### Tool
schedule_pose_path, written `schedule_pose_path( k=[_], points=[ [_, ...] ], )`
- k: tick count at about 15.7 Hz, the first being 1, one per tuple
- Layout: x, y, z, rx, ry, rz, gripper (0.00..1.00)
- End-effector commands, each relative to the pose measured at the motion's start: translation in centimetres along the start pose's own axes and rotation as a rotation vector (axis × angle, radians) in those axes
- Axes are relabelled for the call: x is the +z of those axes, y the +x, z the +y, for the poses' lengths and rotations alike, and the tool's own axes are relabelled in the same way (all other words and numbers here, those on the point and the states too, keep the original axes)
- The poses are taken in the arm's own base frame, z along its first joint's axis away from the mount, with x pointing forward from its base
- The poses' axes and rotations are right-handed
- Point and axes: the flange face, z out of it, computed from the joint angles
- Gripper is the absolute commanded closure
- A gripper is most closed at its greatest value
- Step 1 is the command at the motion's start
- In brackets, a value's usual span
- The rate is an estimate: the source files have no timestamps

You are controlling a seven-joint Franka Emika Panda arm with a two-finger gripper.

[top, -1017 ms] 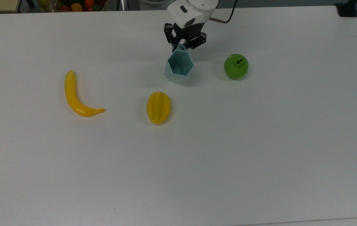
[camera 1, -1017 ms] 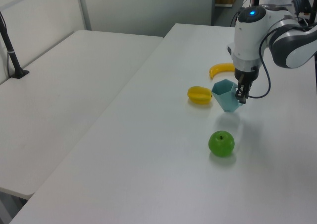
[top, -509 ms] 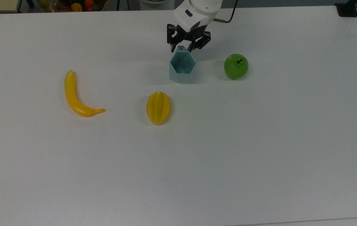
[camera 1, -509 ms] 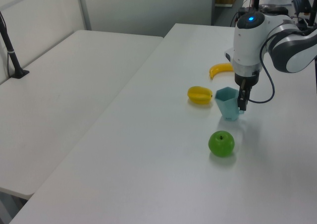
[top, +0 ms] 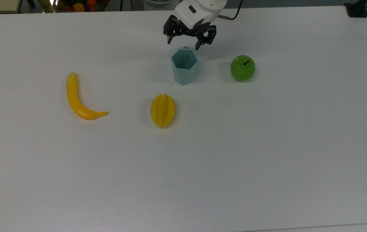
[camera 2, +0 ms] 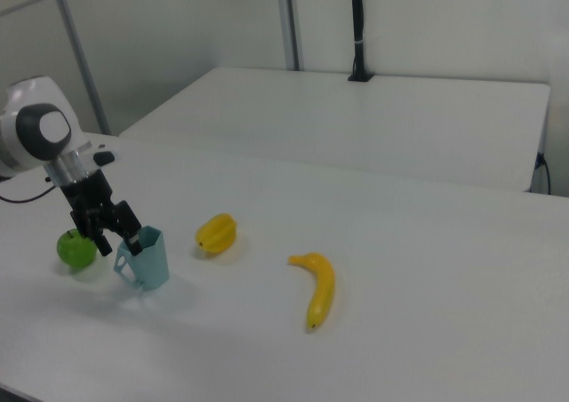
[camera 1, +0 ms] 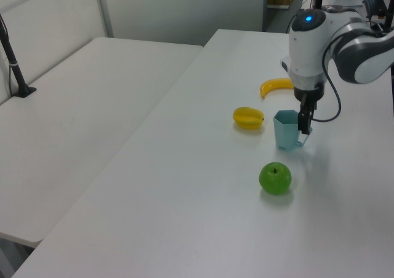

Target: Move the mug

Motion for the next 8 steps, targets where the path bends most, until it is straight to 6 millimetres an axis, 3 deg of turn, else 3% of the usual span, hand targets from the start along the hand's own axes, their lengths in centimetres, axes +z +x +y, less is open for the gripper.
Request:
schedule_pose_path(
  k=[1,3,4,6,8],
  points=[
    [-6.7,2.6,4.7,0.009,0.111,-0.007,0.00],
    [-11.1,4.7,9.5,0.044,0.234,0.030,0.00],
    [-12.2,5.1,11.6,0.061,0.262,0.047,0.00],
    [-13.8,5.5,15.3,0.082,0.280,0.082,0.00],
    [-14.0,5.3,17.9,0.097,0.280,0.080,0.00]
  ],
)
